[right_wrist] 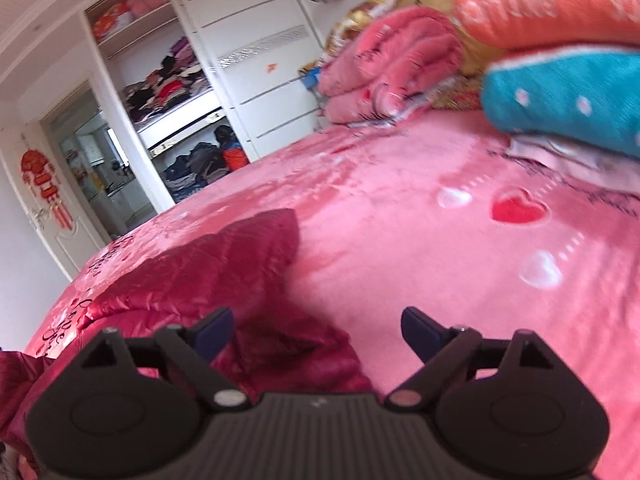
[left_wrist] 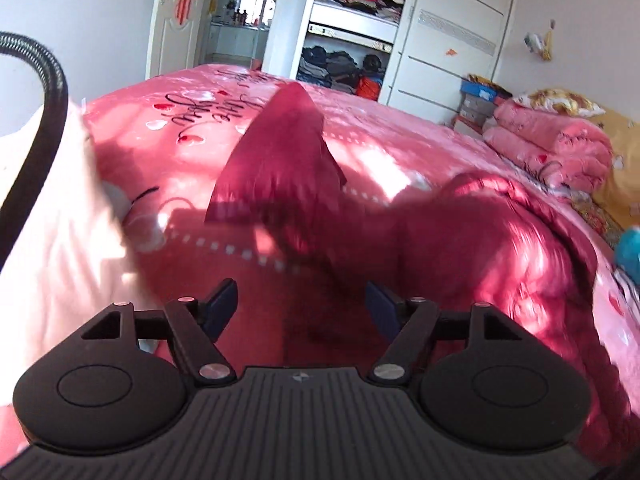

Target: Fold large clothes

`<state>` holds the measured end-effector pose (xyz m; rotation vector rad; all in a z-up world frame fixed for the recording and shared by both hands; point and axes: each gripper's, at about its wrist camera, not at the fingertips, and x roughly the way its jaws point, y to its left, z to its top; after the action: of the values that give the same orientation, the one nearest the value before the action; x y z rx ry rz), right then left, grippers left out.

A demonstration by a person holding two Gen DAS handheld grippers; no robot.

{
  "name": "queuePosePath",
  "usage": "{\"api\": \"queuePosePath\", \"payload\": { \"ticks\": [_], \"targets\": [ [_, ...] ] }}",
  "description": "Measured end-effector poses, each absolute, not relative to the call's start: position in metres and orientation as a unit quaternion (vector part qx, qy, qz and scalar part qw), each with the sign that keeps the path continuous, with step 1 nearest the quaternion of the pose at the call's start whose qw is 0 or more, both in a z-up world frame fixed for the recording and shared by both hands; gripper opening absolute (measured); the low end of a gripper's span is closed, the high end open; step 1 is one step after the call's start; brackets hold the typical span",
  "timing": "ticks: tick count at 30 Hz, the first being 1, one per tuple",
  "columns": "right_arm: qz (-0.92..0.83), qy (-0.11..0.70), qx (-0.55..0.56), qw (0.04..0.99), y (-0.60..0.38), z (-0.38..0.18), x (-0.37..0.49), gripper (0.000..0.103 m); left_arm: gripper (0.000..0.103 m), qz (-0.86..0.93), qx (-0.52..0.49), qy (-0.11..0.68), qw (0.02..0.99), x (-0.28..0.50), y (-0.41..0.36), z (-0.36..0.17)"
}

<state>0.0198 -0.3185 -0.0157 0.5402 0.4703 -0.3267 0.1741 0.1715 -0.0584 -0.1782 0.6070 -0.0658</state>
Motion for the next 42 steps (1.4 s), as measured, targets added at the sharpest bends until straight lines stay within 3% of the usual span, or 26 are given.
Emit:
{"api": "queuePosePath", "payload": {
  "ticks": [3,11,20,26,29,31,33,37,42],
  "targets": [
    [-0.177,0.239,0.287,0.911,-0.322,-0.019,-0.015,0.092,0.098,-0.046,-0.081,0.313,0.945,0.129,0.175,-0.066],
    [-0.222,0.278,0.337,0.872,-0.321,-0.040,-0.096,0.097,0.101,-0.076,-0.099,0.354,0.927,0.053,0.176,-0.081],
    [-0.189,0.289,0.482,0.805,-0.338,-0.094,-0.134,0.100,0.101,-0.078,-0.154,0.394,0.903,0.030,0.175,-0.113],
    [-0.162,0.290,0.453,0.828,-0.321,-0.092,-0.122,0.102,0.102,-0.087,-0.190,0.387,0.898,0.031,0.159,-0.119],
    [-0.130,0.306,0.435,0.837,-0.307,-0.094,-0.110,0.082,0.093,-0.088,-0.183,0.387,0.900,0.035,0.145,-0.119],
    [-0.126,0.321,0.415,0.842,-0.299,-0.095,-0.104,0.048,0.064,-0.085,-0.177,0.391,0.899,0.035,0.139,-0.118],
    [-0.122,0.331,0.409,0.841,-0.294,-0.096,-0.101,0.029,0.048,-0.085,-0.169,0.392,0.900,0.033,0.134,-0.116],
    [-0.129,0.331,0.408,0.841,-0.290,-0.092,-0.107,0.020,0.026,-0.082,-0.150,0.386,0.907,0.027,0.129,-0.107],
    [-0.124,0.323,0.396,0.851,-0.281,-0.071,-0.114,0.013,0.017,-0.078,-0.160,0.372,0.911,0.020,0.134,-0.091]
  ]
}}
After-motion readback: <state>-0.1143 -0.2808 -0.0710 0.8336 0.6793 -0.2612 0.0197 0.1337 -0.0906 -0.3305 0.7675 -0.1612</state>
